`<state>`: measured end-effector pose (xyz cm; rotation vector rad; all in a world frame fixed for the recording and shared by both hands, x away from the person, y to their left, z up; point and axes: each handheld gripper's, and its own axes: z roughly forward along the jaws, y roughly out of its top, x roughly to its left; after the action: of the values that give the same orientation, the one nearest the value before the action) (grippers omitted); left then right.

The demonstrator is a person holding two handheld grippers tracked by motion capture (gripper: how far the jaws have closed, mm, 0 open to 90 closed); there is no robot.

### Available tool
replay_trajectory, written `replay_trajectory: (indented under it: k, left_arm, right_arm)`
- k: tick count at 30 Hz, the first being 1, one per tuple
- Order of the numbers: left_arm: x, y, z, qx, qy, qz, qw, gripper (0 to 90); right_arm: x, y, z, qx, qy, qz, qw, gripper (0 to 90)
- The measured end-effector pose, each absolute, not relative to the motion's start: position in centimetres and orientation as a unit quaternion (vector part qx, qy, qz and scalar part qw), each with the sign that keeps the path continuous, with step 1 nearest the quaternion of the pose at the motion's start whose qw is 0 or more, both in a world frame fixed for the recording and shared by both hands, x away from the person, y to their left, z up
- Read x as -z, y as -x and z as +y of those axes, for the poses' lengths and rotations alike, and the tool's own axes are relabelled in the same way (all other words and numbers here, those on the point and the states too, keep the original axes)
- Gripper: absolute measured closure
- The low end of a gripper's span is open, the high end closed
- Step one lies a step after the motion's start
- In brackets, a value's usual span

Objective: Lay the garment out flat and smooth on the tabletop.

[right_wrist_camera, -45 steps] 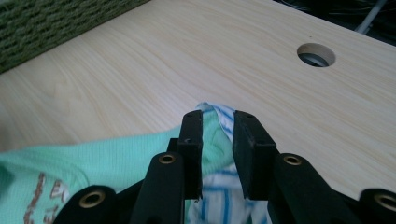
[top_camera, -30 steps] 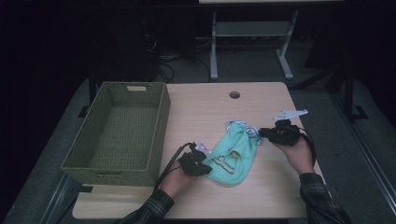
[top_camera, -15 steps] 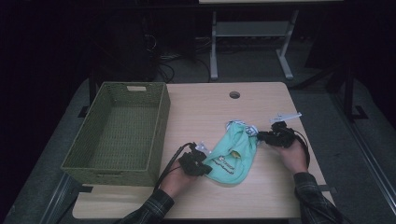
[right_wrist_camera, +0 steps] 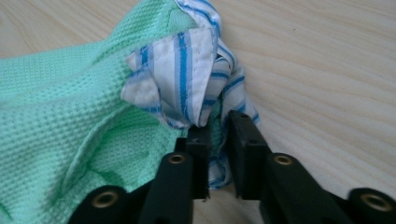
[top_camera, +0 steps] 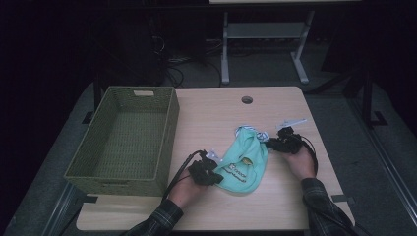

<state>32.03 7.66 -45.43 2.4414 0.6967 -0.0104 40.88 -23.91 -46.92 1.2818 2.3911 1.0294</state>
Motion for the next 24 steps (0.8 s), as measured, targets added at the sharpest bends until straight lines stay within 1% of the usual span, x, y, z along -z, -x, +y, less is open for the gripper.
replay_trajectory:
  k: [3, 4, 11, 15, 17, 18, 20, 21, 22, 24]
  left_arm:
    - [45.5, -31.9, 7.6, 0.003, -0.916, 0.266, 0.3, 88.5]
    - [45.5, -31.9, 7.6, 0.003, -0.916, 0.266, 0.3, 88.5]
    - [45.5, -31.9, 7.6, 0.003, -0.916, 0.266, 0.3, 88.6]
    - [45.5, -31.9, 7.6, 0.003, -0.916, 0.266, 0.3, 88.5]
    - [45.5, -31.9, 7.6, 0.003, -0.916, 0.266, 0.299, 88.3]
    - [45.5, -31.9, 7.5, 0.007, -0.913, 0.27, 0.305, 87.3]
    - [45.5, -31.8, 7.4, 0.012, -0.912, 0.27, 0.309, 79.7]
    - [45.3, -31.9, 7.3, 0.008, -0.918, 0.257, 0.301, 77.6]
    - [45.2, -31.7, 7.1, 0.007, -0.915, 0.26, 0.307, 76.8]
    - [44.6, -31.7, 7.2, 0.005, -0.913, 0.253, 0.321, 75.3]
  right_arm:
    - [46.8, -40.8, -23.9, -0.351, -0.435, 0.82, 0.122, 86.1]
    - [46.6, -40.8, -24.0, -0.35, -0.434, 0.821, 0.127, 86.6]
    - [45.4, -41.0, -25.3, -0.344, -0.432, 0.82, 0.148, 87.4]
    - [45.5, -41.3, -26.1, -0.332, -0.439, 0.822, 0.147, 87.6]
    - [46.0, -41.3, -26.2, -0.332, -0.444, 0.821, 0.138, 86.8]
    - [46.1, -41.2, -26.3, -0.334, -0.444, 0.82, 0.138, 85.4]
    - [46.0, -40.9, -26.3, -0.346, -0.444, 0.815, 0.137, 82.0]
    - [45.9, -40.6, -26.3, -0.35, -0.445, 0.813, 0.136, 81.0]
    - [45.6, -40.4, -26.3, -0.353, -0.443, 0.813, 0.139, 79.2]
    - [45.2, -39.7, -26.4, -0.361, -0.439, 0.81, 0.14, 78.4]
